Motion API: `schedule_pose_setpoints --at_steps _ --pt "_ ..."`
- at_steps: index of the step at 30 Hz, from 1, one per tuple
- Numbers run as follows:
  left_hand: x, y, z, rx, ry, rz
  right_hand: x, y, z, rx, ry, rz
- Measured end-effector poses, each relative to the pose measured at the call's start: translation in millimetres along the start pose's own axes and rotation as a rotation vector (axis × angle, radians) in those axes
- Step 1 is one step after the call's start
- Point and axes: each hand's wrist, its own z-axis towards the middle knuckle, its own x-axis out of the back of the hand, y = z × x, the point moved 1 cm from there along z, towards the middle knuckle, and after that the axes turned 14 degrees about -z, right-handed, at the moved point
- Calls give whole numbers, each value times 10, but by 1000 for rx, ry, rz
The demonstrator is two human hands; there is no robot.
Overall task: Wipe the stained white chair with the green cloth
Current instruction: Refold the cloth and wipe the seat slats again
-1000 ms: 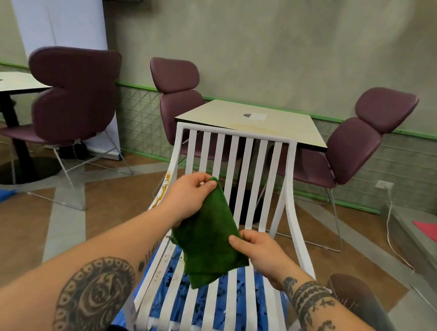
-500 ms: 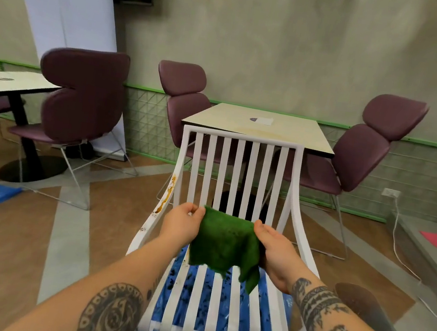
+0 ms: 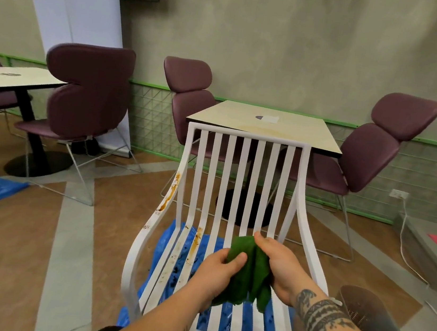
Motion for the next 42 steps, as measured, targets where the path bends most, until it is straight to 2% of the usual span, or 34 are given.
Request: schedule_pose_setpoints --at_steps 4,7,9,11,14,15,18,22,25,27,31,33,37,40,42 --pt "-29 -29 87 -45 61 9 28 80 38 88 229 -326" --pt "-25 -74 135 6 111 -143 22 210 75 103 407 -545" --pt "-5 -107 184 40 165 -201 -14 298 115 181 491 -653" --pt "-13 -118 217 91 213 -250 -93 368 147 264 444 -682" --pt "-8 -127 297 215 217 -440 -303 497 261 190 107 -552" --pt "15 -121 322 243 212 -489 -341 564 323 174 64 -538" --pt "137 -109 425 290 155 -475 -330 720 513 169 118 -526" --pt "475 -177 648 215 298 -223 -377 853 812 83 165 -504" --pt "705 -367 857 222 275 -214 -499 952 1051 -10 200 -360" --pt "803 -527 1065 241 249 -274 -613 1006 1245 -57 160 -300" --pt "1072 -696 1463 175 400 -240 -762 1108 1671 -144 47 -132" --pt "1261 -717 1662 157 441 -198 -765 1155 1953 -125 43 -168" --pt "1778 -702 2026 78 724 96 -753 1155 2670 -74 158 -289" --pt "2073 -829 2238 166 845 96 -765 1166 3268 -35 212 -449" --pt "2119 -944 2330 242 872 61 -796 1197 3625 47 216 -639"
